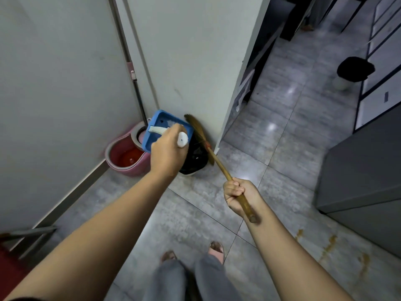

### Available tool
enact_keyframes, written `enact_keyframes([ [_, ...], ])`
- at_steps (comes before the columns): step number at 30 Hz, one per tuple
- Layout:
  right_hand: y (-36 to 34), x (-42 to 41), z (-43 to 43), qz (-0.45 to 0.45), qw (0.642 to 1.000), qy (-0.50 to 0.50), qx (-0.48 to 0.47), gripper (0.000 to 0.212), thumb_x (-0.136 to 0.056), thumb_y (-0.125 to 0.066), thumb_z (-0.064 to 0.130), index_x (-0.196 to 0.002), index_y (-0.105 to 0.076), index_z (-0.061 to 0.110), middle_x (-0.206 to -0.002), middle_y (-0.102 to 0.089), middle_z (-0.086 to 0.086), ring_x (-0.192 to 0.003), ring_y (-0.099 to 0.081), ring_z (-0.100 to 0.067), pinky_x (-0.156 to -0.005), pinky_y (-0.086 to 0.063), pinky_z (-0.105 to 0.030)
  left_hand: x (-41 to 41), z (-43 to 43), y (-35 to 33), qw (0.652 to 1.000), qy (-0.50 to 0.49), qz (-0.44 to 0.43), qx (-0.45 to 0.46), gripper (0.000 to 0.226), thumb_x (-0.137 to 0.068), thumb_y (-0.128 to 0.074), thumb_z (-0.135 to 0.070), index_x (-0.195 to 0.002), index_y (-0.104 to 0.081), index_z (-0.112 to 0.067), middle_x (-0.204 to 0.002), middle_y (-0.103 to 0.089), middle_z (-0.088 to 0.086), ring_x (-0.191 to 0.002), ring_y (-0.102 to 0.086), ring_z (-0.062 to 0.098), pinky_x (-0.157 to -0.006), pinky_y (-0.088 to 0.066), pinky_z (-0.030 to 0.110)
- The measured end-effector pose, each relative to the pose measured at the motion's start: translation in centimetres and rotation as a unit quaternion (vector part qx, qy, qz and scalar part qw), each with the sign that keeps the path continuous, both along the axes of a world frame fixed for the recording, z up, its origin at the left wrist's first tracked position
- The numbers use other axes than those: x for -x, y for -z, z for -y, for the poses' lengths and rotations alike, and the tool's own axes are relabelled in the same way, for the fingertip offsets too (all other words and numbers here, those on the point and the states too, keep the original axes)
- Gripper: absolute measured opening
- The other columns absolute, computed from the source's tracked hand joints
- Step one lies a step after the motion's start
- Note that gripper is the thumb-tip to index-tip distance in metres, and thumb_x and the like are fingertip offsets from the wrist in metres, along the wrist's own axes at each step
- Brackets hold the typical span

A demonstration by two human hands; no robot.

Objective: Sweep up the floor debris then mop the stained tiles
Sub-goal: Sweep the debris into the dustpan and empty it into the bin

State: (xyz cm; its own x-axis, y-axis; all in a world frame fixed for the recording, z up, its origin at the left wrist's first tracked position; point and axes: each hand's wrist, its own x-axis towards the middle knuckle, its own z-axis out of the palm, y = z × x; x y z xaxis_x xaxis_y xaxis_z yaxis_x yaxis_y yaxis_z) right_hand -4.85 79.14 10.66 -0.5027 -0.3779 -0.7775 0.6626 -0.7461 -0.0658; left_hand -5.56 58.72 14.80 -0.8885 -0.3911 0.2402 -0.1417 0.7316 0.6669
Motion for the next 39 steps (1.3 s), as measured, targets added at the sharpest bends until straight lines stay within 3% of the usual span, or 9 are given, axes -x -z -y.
enact_keyframes([
  [4, 0.3, 0.7, -0.4, 0.002, 1.0, -0.002, 0.008, 0.032, -0.107, -0.024, 0.014, -0.078, -0.037, 0.014, -0.043, -0.034, 0.002, -0.022, -0.029, -0.006, -0.023, -0.025, -0.016, -0.2, -2.1, 1.4, 0.998, 0.052, 0.002, 0.046, 0.009, -0.089, -0.057, -0.015, -0.098, -0.058, -0.013, -0.1, -0.064, 0.006, -0.081, -0.062, 0.034, -0.066, -0.048, 0.046],
  [7, 0.6, 0.5, -0.7, 0.003, 1.0, 0.001, 0.017, 0.031, -0.106, -0.023, 0.013, -0.079, -0.037, 0.013, -0.043, -0.035, 0.001, -0.022, -0.03, -0.006, -0.023, -0.025, -0.016, -0.7, -3.9, 1.8, 0.991, 0.101, -0.014, 0.084, 0.013, -0.087, -0.062, -0.014, -0.098, -0.06, -0.009, -0.103, -0.064, 0.011, -0.082, -0.063, 0.035, -0.059, -0.051, 0.041],
  [12, 1.1, -0.3, -1.1, 0.003, 1.0, 0.015, 0.013, 0.029, -0.106, -0.024, 0.011, -0.079, -0.035, 0.014, -0.043, -0.036, 0.001, -0.023, -0.03, -0.005, -0.023, -0.025, -0.015, -1.7, -5.8, 2.9, 0.964, 0.2, 0.001, 0.177, 0.023, -0.077, -0.072, 0.003, -0.099, -0.066, -0.001, -0.118, -0.066, 0.016, -0.112, -0.06, 0.045, -0.06, -0.059, 0.05],
  [17, 0.8, -1.5, -1.6, -0.003, 1.0, 0.013, -0.002, 0.03, -0.106, -0.024, 0.013, -0.079, -0.035, 0.015, -0.044, -0.035, 0.002, -0.023, -0.029, -0.005, -0.023, -0.024, -0.015, -2.2, -5.3, 3.3, 0.932, 0.262, -0.012, 0.249, 0.033, -0.067, -0.077, 0.011, -0.097, -0.068, 0.0, -0.113, -0.068, 0.016, -0.112, -0.059, 0.049, -0.053, -0.059, 0.046],
  [22, 0.6, -2.6, -1.3, -0.008, 0.999, -0.009, -0.046, 0.027, -0.106, -0.027, 0.014, -0.081, -0.036, 0.015, -0.044, -0.034, 0.003, -0.023, -0.029, -0.005, -0.023, -0.023, -0.013, -2.6, -4.6, 3.2, 0.94, 0.237, -0.023, 0.246, 0.031, -0.069, -0.077, 0.01, -0.097, -0.069, -0.001, -0.111, -0.07, 0.015, -0.111, -0.06, 0.046, -0.059, -0.06, 0.044],
  [27, 0.5, -3.6, -0.8, -0.013, 0.997, -0.01, -0.081, 0.022, -0.107, -0.028, 0.016, -0.088, -0.039, 0.014, -0.045, -0.033, 0.004, -0.024, -0.028, -0.005, -0.024, -0.023, -0.013, -2.3, -3.4, 2.9, 0.956, 0.208, -0.013, 0.208, 0.027, -0.07, -0.076, 0.008, -0.094, -0.067, 0.0, -0.11, -0.07, 0.014, -0.111, -0.061, 0.043, -0.051, -0.059, 0.045],
  [30, 0.4, -3.9, -0.3, -0.01, 0.996, -0.019, -0.081, 0.023, -0.107, -0.028, 0.015, -0.087, -0.039, 0.015, -0.044, -0.033, 0.004, -0.023, -0.027, -0.005, -0.024, -0.023, -0.012, -2.1, -2.5, 2.5, 0.96, 0.202, -0.024, 0.191, 0.023, -0.075, -0.073, 0.005, -0.096, -0.067, -0.001, -0.111, -0.07, 0.014, -0.112, -0.062, 0.039, -0.059, -0.06, 0.045],
  [35, 0.3, -4.8, 0.5, -0.005, 0.998, 0.009, -0.061, 0.023, -0.107, -0.027, 0.014, -0.087, -0.038, 0.016, -0.044, -0.033, 0.004, -0.023, -0.028, -0.005, -0.023, -0.022, -0.012, -1.7, -0.2, 1.5, 0.978, 0.143, -0.057, 0.138, 0.025, -0.075, -0.069, 0.005, -0.099, -0.064, -0.001, -0.094, -0.064, 0.014, -0.075, -0.064, 0.035, -0.051, -0.051, 0.037],
  [39, -0.3, -5.9, 1.3, -0.01, 0.998, 0.033, -0.047, 0.024, -0.107, -0.026, 0.014, -0.086, -0.037, 0.014, -0.044, -0.034, 0.004, -0.023, -0.029, -0.005, -0.023, -0.023, -0.013, -1.4, 1.9, 0.2, 0.995, 0.04, -0.062, 0.061, 0.022, -0.086, -0.057, -0.005, -0.107, -0.059, -0.007, -0.111, -0.065, 0.01, -0.084, -0.063, 0.037, -0.063, -0.049, 0.045],
])
